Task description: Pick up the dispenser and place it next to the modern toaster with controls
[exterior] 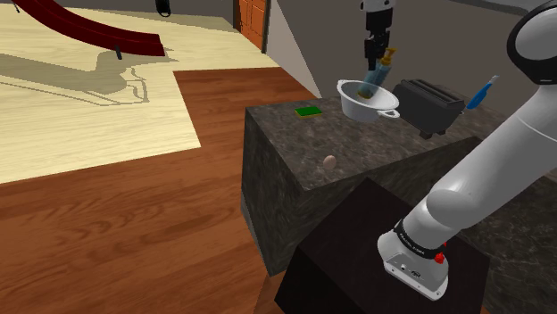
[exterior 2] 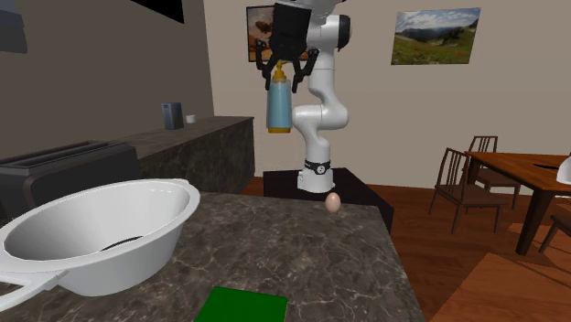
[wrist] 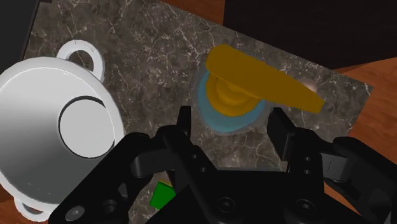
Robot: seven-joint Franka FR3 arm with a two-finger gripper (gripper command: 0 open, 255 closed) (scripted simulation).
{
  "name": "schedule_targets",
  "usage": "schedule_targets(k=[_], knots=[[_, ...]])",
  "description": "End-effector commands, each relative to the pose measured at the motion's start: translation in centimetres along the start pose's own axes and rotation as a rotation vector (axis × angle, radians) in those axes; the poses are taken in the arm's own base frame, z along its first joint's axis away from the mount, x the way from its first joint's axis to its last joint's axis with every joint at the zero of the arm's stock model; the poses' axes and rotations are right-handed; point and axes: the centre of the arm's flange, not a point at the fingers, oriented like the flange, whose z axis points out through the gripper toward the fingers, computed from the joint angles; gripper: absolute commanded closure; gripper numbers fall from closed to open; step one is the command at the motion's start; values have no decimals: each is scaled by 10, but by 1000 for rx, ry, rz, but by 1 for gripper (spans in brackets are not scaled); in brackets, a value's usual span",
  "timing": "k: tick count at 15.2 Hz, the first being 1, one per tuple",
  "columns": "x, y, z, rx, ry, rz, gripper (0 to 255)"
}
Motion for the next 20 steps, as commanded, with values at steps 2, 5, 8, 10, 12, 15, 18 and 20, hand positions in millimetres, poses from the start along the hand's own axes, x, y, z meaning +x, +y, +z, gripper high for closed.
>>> schedule_targets(k=[2,5,8,10,12,15,18,20], knots=[[-3,1,-10,0,0,0,255],[-23,34,1,0,0,0,255],[-43,66,11,0,0,0,255],[-57,88,18,0,0,0,255],[-70,109,25,0,0,0,255],[-90,142,36,0,0,0,255],[-110,174,46,0,0,0,255],[-124,196,53,0,0,0,255]])
